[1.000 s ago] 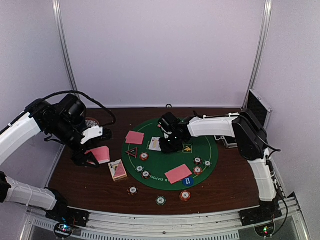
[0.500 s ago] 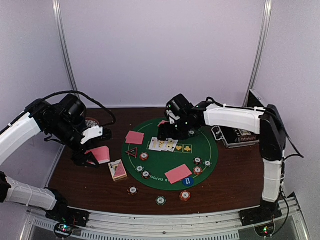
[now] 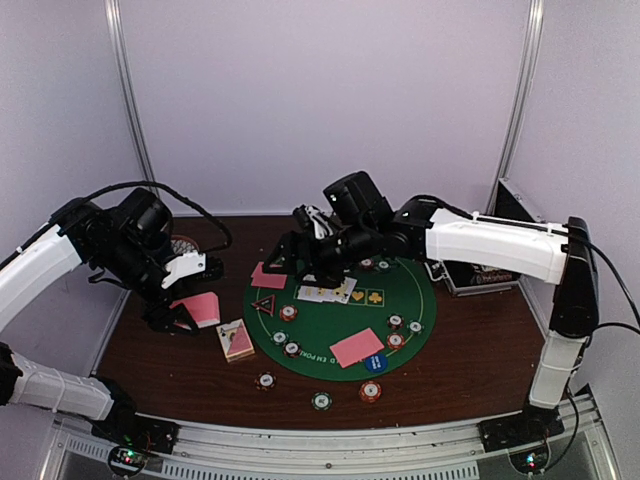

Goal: Distribute texas hold em gaming equipment

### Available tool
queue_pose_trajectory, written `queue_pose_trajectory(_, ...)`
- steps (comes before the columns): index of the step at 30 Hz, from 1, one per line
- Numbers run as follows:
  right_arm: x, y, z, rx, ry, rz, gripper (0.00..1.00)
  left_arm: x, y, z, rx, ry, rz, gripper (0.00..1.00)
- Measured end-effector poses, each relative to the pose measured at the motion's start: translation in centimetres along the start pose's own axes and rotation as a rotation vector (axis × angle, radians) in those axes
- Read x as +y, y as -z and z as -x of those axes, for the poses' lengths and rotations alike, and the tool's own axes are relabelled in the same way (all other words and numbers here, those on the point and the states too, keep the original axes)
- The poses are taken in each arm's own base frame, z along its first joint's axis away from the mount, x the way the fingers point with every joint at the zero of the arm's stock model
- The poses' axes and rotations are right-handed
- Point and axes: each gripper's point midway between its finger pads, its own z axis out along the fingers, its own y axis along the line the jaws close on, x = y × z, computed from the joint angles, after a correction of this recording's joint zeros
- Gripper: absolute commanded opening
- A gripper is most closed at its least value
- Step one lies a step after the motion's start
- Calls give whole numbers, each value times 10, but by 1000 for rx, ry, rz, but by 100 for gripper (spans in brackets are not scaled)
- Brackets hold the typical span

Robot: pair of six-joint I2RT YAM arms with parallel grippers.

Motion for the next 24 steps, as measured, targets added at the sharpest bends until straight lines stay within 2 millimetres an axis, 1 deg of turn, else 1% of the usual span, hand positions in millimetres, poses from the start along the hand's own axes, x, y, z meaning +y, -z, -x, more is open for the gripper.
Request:
queue_pose_trajectory(3,23,-7,-16,45,-23,85,93,0,0,0,0,3,0,0)
queue_pose_trajectory(8,46,-20,-36,106,-53,174,94,0,0,0,0,6,-1,0)
queue_pose_trajectory(14,57,-42,-62,183,-83,220,93,0,0,0,-1,11,-2,0)
queue_pose_trajectory(16,59,-48,-68,200,-96,231,92,0,0,0,-1,12,-3,0)
queue_pose_trajectory(19,64,-54,-72,217,-112,257,91,0,0,1,-2,12,-3,0)
queue_pose_trajectory(24,77,-59,-75,229,-134,318,90,0,0,1,-2,12,-4,0)
